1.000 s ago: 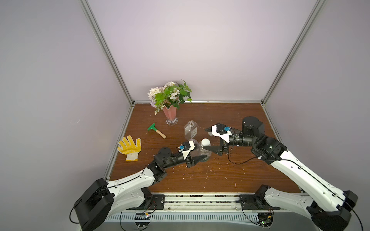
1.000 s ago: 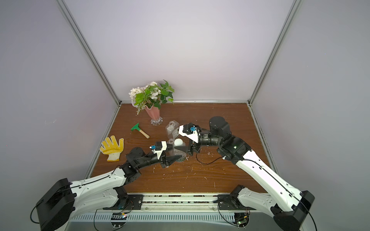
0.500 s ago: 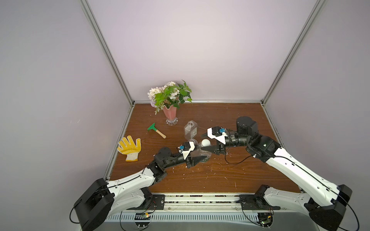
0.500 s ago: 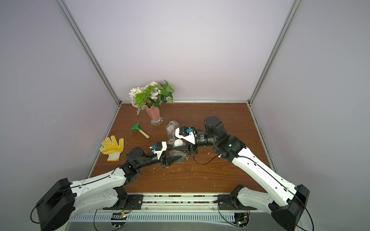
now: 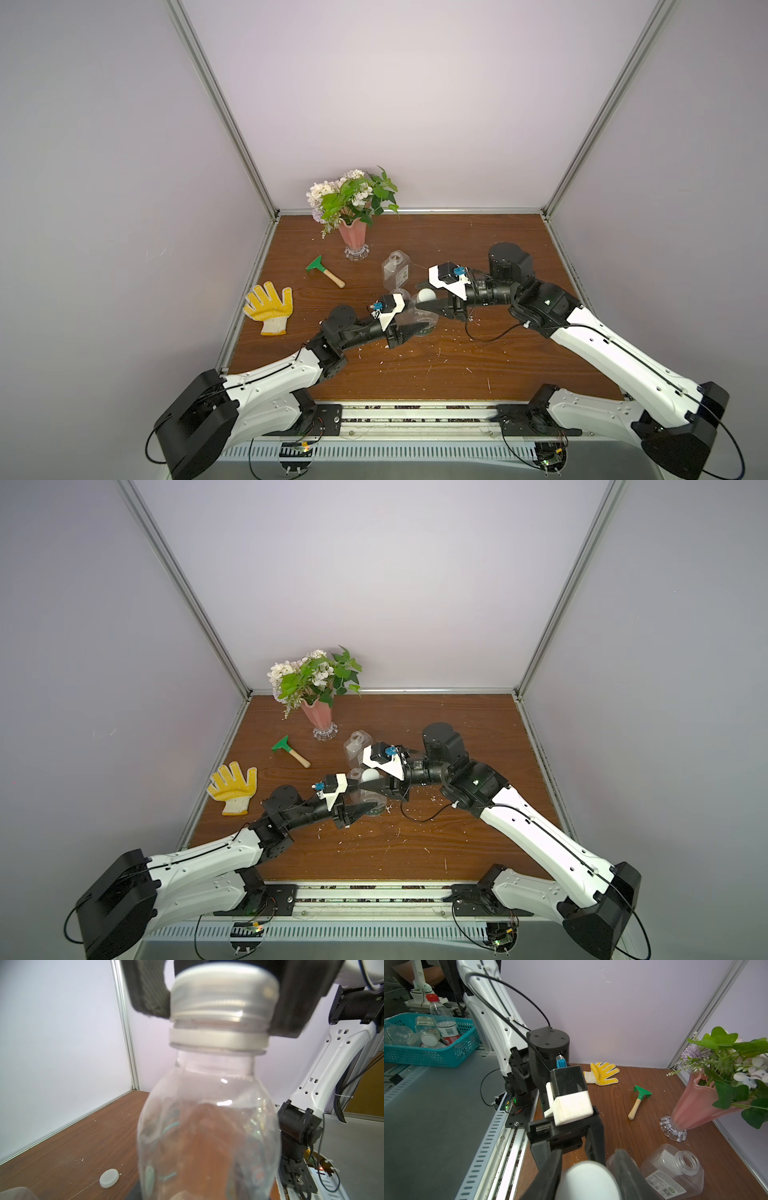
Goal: Screw on the bottle caps
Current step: Screw the bottle cap onto the plastic bottle.
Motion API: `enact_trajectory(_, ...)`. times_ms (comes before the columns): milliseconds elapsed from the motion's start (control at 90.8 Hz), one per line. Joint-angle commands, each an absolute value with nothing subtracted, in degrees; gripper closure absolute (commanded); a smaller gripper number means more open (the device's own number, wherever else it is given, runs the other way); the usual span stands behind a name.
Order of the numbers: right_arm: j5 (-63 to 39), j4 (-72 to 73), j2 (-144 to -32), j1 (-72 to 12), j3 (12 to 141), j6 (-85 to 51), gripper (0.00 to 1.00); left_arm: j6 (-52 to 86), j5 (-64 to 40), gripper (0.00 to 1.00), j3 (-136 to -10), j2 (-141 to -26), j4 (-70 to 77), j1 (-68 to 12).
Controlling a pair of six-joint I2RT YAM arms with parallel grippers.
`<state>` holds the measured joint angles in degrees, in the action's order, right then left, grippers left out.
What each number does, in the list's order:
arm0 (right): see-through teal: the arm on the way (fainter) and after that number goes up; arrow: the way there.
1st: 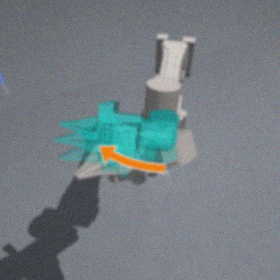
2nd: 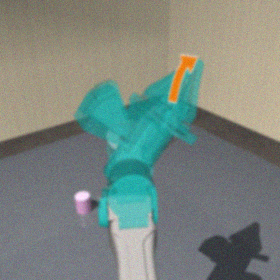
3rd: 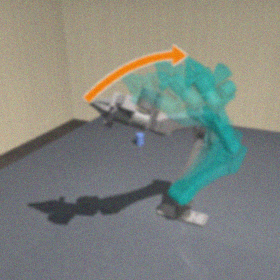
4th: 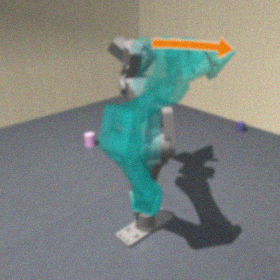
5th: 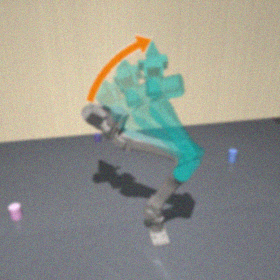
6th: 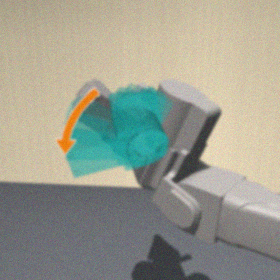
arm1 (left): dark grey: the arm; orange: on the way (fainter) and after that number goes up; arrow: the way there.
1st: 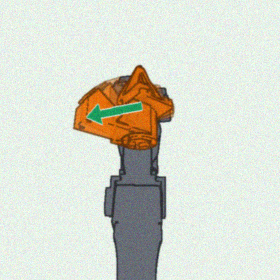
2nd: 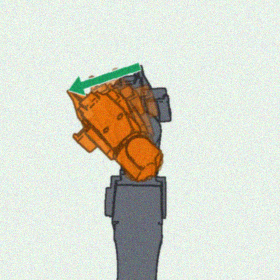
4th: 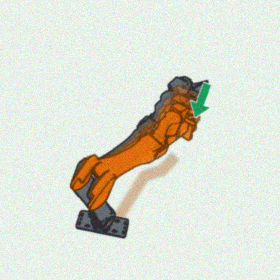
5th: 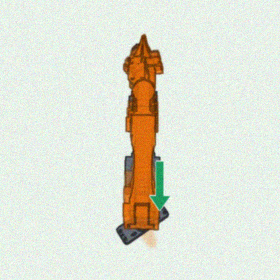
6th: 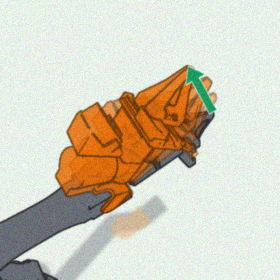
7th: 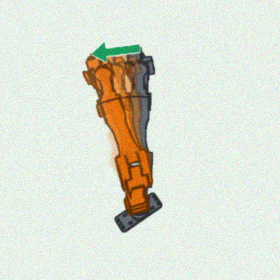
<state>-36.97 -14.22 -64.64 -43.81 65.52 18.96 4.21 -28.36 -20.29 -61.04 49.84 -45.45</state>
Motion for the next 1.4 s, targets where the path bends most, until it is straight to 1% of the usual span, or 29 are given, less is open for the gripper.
enact_trajectory(0,-30.68,-13.72,-65.34,-44.09,63.75,15.66,0.79,3.27,-26.37,0.46,-21.5,-60.35,54.09,-45.02)
enact_trajectory(132,-25.35,-10.99,-64.78,-44.17,61.62,10.42,0.88,2.13,-23.29,0.46,-22.22,-59.89,54.47,-45.05)
enact_trajectory(220,-19.29,-8.57,-63.84,-44.54,59.87,6.09,0.95,1.43,-20.95,0.46,-22.71,-59.69,54.84,-45.08)
enact_trajectory(264,-14.99,-7.59,-63.32,-44.67,59.09,2.74,1.0,1.13,-19.95,0.46,-22.9,-59.68,55.12,-45.14)
enact_trajectory(385,-5.66,-5.41,-62.19,-45.6,56.73,-4.54,1.0,0.63,-16.79,0.47,-23.18,-59.92,55.87,-45.1)
enact_trajectory(572,7.53,-1.36,-60.75,-49.7,52.12,-13.74,1.0,0.7,-12.85,0.48,-23.21,-60.54,56.79,-45.08)
enact_trajectory(716,11.71,2.16,-60.66,-52.33,49.73,-15.85,1.0,0.77,-12.45,0.48,-23.31,-61.11,56.87,-45.09)
enact_trajectory(881,11.21,0.23,-61.26,-52.73,52.45,-14.07,1.0,1.29,-12.04,0.48,-22.67,-61.61,56.89,-45.17)
enact_trajectory(936,10.24,-0.5,-61.02,-52.71,53.67,-13.1,0.89,1.73,-12.03,0.49,-22.2,-61.57,56.95,-45.11)
enact_trajectory(991,9.22,-1.48,-60.44,-52.65,54.89,-12.04,0.76,2.08,-12.04,0.49,-21.69,-61.38,56.94,-45.13)
enact_trajectory(1057,7.66,-3.03,-59.26,-52.65,56.36,-10.38,0.59,2.42,-11.99,0.49,-20.97,-60.98,56.88,-45.17)
enact_trajectory(1112,6.07,-4.43,-58.23,-52.57,57.79,-8.42,0.42,2.77,-12.19,0.49,-20.35,-60.56,56.87,-45.15)
enact_trajectory(1178,3.55,-6.23,-56.85,-52.37,59.42,-6.12,0.26,3.06,-12.65,0.48,-19.78,-59.96,56.79,-45.14)
enact_trajectory(1255,-0.86,-8.75,-55.27,-51.97,60.99,-2.77,0.11,3.52,-13.33,0.48,-19.17,-59.36,56.78,-45.17)
enact_trajectory(1310,-4.04,-10.53,-54.24,-51.41,62.15,-0.22,0.02,3.79,-13.89,0.48,-18.87,-58.79,56.8,-45.13)
enact_trajectory(1387,-9.33,-13.68,-53.28,-50.51,63.78,3.69,0.01,4.14,-15.21,0.48,-18.68,-58.1,56.53,-45.07)
